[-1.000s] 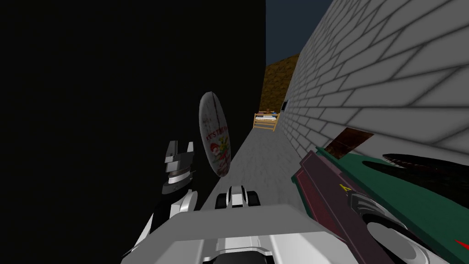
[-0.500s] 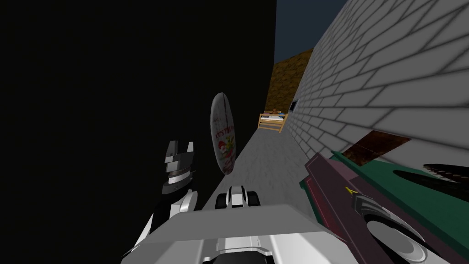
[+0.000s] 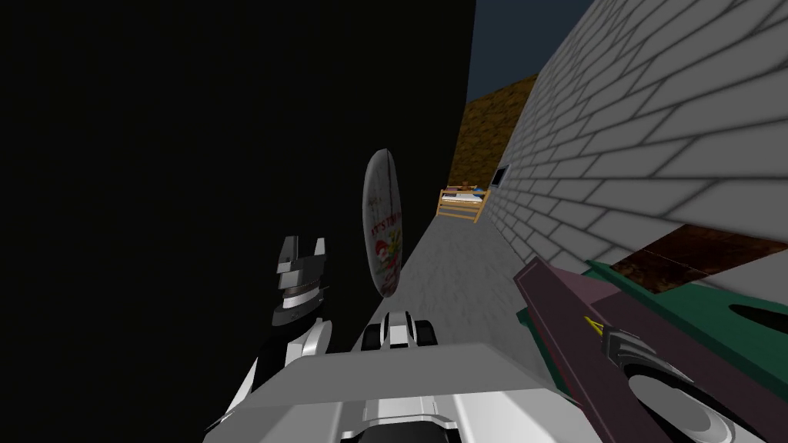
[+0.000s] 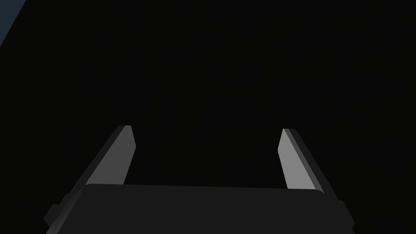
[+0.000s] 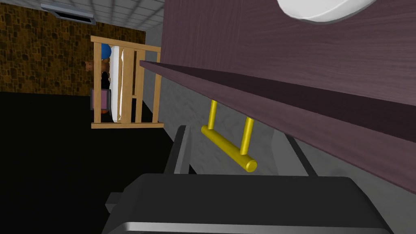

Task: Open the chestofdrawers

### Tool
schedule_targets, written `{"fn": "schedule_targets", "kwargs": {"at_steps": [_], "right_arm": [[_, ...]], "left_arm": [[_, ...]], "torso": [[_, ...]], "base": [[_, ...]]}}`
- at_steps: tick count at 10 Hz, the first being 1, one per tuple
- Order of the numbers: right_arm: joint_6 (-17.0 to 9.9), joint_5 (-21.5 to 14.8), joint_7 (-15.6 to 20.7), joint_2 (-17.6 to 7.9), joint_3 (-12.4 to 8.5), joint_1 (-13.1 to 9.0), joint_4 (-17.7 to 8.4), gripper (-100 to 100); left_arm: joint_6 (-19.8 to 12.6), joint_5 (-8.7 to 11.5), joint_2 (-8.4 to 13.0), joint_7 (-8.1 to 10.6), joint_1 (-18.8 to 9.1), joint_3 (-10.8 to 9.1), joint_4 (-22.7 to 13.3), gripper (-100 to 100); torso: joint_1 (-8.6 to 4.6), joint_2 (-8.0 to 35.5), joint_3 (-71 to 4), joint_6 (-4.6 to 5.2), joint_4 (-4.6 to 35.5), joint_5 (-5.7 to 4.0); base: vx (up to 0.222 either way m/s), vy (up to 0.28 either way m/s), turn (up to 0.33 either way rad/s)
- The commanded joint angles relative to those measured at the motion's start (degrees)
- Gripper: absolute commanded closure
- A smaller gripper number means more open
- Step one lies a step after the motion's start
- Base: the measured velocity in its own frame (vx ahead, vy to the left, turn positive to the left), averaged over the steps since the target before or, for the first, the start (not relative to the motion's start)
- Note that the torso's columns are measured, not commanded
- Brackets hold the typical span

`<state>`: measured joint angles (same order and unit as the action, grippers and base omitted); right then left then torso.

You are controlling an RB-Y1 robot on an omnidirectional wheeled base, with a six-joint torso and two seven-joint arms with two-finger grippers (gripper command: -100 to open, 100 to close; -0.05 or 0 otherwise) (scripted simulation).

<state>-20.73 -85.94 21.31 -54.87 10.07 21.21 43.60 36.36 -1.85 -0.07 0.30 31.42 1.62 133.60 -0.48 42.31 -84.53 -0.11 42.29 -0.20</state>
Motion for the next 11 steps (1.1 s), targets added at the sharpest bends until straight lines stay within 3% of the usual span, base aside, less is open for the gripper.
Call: {"fn": "schedule_targets", "kwargs": {"at_steps": [1, 5, 6, 7, 11], "right_arm": [[2.8, 1.4, 0.1, -3.2, -1.5, 0.7, 1.1, -100], [6.2, 2.3, -1.1, -7.6, -2.8, 1.3, 1.8, -100], [5.4, 1.2, -1.5, -6.7, -2.1, 0.6, 1.0, -100], [5.5, 1.1, -2.0, -6.8, -2.0, 0.6, 0.9, 0], [5.5, 1.1, -1.9, -6.8, -2.0, 0.6, 0.9, 0]], "left_arm": [[0.0, 0.0, 0.0, 0.0, 0.0, 0.0, 0.0, 0], [0.0, 0.0, 0.0, 0.0, 0.0, 0.0, 0.0, 0], [0.0, 0.0, 0.0, 0.0, 0.0, 0.0, 0.0, 0], [0.0, 0.0, 0.0, 0.0, 0.0, 0.0, 0.0, 0], [0.0, 0.0, 0.0, 0.0, 0.0, -0.01, 0.0, 0]], "torso": [[-0.09, 0.3, 0.2, 0.26, 0.0, -0.04], [0.49, -0.1, -0.1, 0.09, 0.0, 0.2], [0.52, -0.2, -0.1, 0.1, 0.0, 0.21], [0.43, -0.1, -0.1, 0.11, 0.0, 0.18], [0.44, 0.0, 0.0, 0.11, 0.0, 0.18]], "base": [[-0.034, 0.058, -0.042], [-0.018, 0.05, -0.027], [-0.002, 0.027, -0.008], [0.0, 0.006, 0.001], [0.0, 0.0, 0.0]]}}
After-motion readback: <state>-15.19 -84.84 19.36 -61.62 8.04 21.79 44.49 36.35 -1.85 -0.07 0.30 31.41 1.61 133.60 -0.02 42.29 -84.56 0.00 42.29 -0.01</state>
